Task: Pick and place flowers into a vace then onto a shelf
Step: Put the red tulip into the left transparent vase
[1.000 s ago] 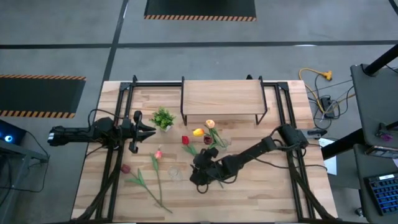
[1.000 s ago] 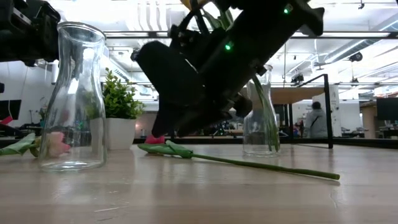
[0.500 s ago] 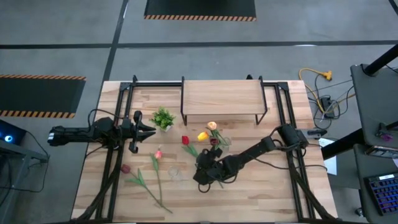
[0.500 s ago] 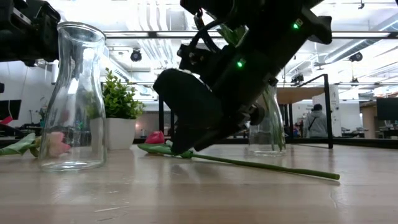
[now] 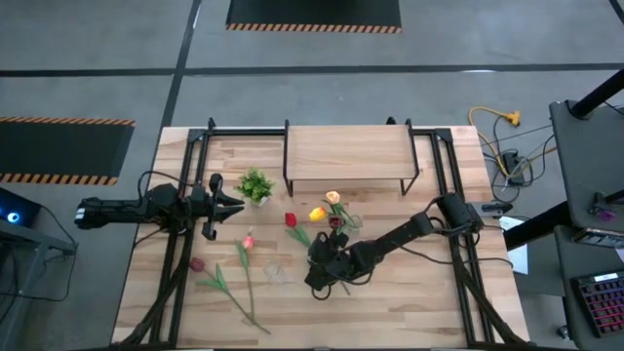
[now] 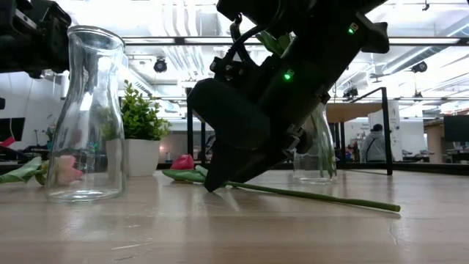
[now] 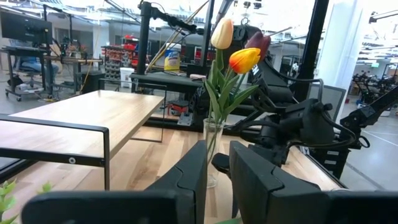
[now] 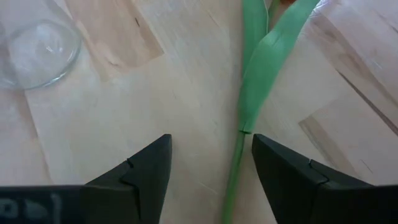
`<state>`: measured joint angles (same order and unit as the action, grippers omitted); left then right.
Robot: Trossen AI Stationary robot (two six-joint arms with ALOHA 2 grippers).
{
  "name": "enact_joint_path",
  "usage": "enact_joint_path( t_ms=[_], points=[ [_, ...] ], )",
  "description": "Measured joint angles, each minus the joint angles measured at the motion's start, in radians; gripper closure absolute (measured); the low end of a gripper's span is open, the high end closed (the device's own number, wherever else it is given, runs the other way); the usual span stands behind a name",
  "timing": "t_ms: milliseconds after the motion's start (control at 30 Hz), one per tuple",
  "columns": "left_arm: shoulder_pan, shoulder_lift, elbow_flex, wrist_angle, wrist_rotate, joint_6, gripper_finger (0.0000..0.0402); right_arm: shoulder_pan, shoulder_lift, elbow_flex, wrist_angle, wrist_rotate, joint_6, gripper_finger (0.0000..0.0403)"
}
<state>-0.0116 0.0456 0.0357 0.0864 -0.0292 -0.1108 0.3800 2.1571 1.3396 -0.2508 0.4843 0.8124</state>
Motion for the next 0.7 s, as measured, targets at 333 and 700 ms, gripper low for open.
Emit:
enact_joint_path(
  t_ms=[333, 700],
  points=[
    [0.000, 0.000, 0.000, 0.000, 0.000, 0.000, 0.0350, 0.000, -0.002, 0.000, -0.035, -0.032, 0.025, 0.0314],
    [0.000, 0.000, 0.000, 0.000, 0.000, 0.000, 0.0350, 0.013, -0.006, 0.000, -0.066, -0.064, 0.028, 0.0393]
  ],
)
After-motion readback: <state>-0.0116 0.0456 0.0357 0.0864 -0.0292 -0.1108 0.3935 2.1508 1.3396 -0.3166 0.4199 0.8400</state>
